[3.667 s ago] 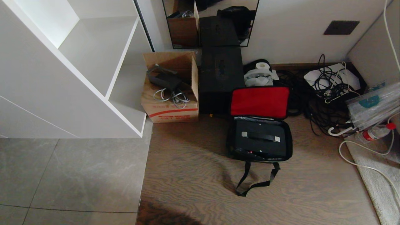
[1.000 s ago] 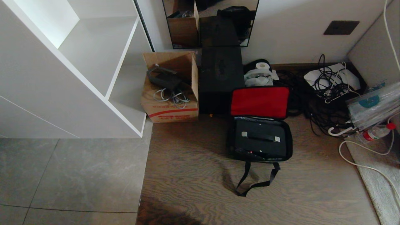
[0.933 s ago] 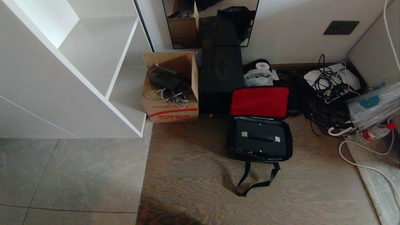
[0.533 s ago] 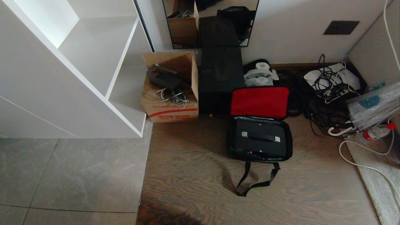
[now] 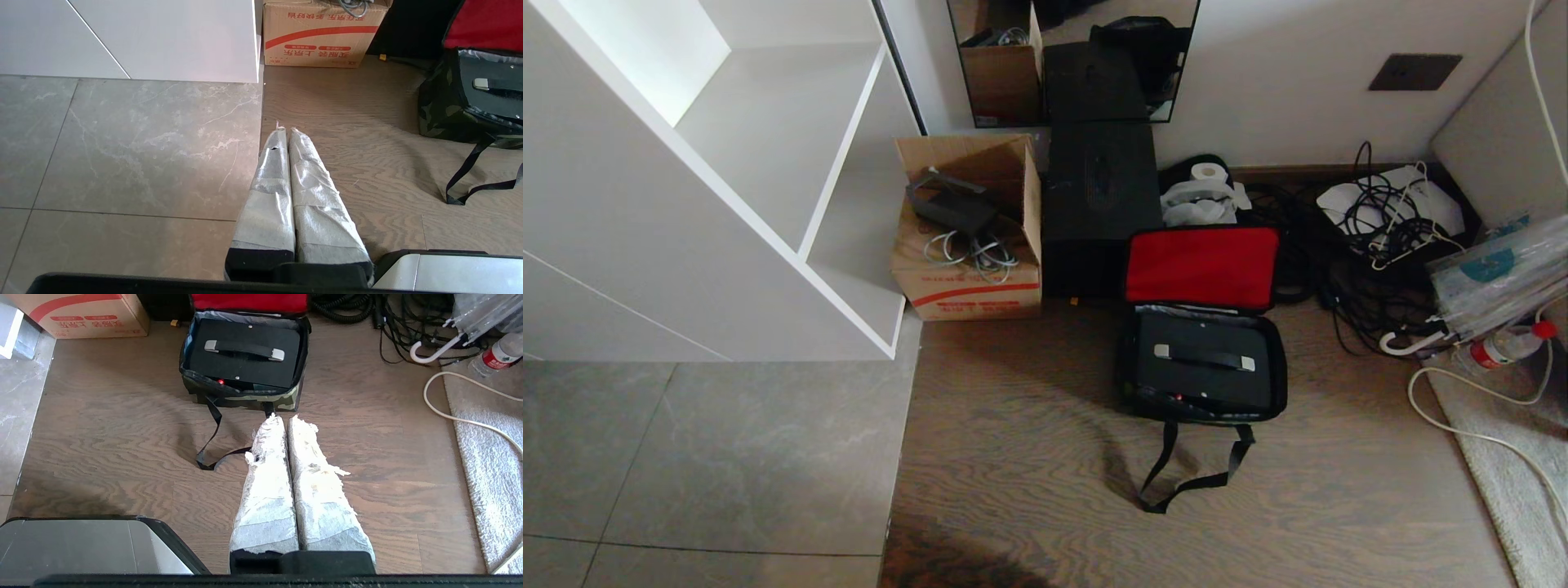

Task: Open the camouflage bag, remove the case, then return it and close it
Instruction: Grip the handle

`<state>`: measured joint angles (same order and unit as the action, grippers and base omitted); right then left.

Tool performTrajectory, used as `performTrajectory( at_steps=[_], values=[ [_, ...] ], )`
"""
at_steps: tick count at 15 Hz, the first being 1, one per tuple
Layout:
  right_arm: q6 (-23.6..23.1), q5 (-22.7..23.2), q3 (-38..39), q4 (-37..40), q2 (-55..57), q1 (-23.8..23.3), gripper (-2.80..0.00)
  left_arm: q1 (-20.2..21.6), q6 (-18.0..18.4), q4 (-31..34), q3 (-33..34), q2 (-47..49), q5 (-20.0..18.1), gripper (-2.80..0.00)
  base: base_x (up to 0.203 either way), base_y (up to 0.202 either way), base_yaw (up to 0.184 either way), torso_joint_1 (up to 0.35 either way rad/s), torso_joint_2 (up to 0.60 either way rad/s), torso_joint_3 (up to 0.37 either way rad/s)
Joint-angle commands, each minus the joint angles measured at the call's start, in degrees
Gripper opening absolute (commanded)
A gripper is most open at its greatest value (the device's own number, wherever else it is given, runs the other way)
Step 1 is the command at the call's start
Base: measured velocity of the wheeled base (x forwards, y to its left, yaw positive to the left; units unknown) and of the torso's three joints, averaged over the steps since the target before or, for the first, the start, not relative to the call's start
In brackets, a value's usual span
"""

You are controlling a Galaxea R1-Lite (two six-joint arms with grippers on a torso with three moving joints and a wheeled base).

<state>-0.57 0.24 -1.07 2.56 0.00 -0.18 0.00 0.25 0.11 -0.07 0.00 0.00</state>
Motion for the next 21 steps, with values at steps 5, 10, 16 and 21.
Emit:
performTrajectory(
  at_steps=[5, 10, 16, 21],
  values=[
    [-0.13, 0.02, -0.07, -0.10, 0.00, 0.01, -2.80, 0.00, 0.01, 0.04, -0.01, 0.00, 0.00, -2.80, 0.000, 0.000, 0.000, 0.000, 0.00, 0.000],
    [-0.04, 0.02, -0.04, 0.07, 0.02, 0.01, -2.80, 0.00, 0.01, 0.07, -0.01, 0.00, 0.00, -2.80, 0.000, 0.000, 0.000, 0.000, 0.00, 0.000],
    [3.85, 0.84, -24.09, 12.49, 15.69, 0.00, -2.80, 0.00, 0.01, 0.00, -0.01, 0.00, 0.00, -2.80, 0.000, 0.000, 0.000, 0.000, 0.00, 0.000],
    [9.40, 8.63, -43.27, 23.23, 47.69, -0.05, -2.80, 0.00, 0.01, 0.07, -0.01, 0.00, 0.00, -2.80, 0.000, 0.000, 0.000, 0.000, 0.00, 0.000]
  ],
)
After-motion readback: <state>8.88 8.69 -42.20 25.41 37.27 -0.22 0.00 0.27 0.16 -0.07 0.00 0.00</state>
